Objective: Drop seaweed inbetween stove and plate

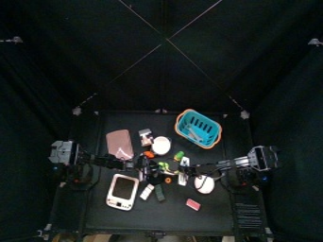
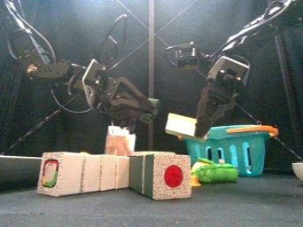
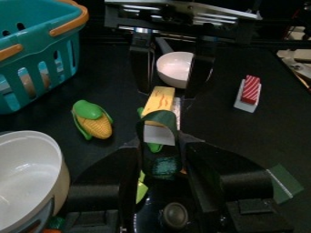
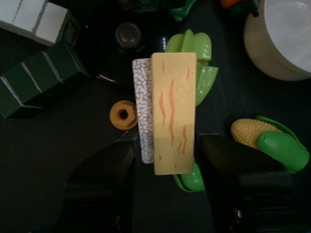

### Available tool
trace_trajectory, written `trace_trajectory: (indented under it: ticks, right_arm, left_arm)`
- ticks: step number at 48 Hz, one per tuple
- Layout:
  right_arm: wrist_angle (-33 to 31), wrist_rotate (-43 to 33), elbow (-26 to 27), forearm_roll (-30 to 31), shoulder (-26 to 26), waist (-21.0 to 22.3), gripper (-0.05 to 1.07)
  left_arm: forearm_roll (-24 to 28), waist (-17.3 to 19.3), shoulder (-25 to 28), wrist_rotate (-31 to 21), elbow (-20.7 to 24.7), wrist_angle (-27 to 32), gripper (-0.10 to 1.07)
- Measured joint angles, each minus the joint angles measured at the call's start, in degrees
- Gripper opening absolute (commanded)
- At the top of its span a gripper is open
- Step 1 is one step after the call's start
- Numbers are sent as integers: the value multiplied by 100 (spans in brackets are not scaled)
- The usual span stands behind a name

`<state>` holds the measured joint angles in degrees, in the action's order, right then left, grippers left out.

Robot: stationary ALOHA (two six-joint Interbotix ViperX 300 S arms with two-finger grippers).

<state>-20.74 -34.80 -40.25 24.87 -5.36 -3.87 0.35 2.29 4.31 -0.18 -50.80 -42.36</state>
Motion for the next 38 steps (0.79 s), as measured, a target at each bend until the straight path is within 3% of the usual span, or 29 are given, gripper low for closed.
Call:
trace_trajectory:
  ticks: [14,27,38]
  right_arm:
    - [0,-18,-35,9,-35,0,70]
    - [9,-26,-79,9,-105,18,70]
    - [9,-44,-97,9,-114,26,70]
  left_arm:
    - [-97,0,-158,0,-176,-9,74]
    - [-545,44,-492,9,-413,9,74]
    - [-589,35,-633,18,-773,369,74]
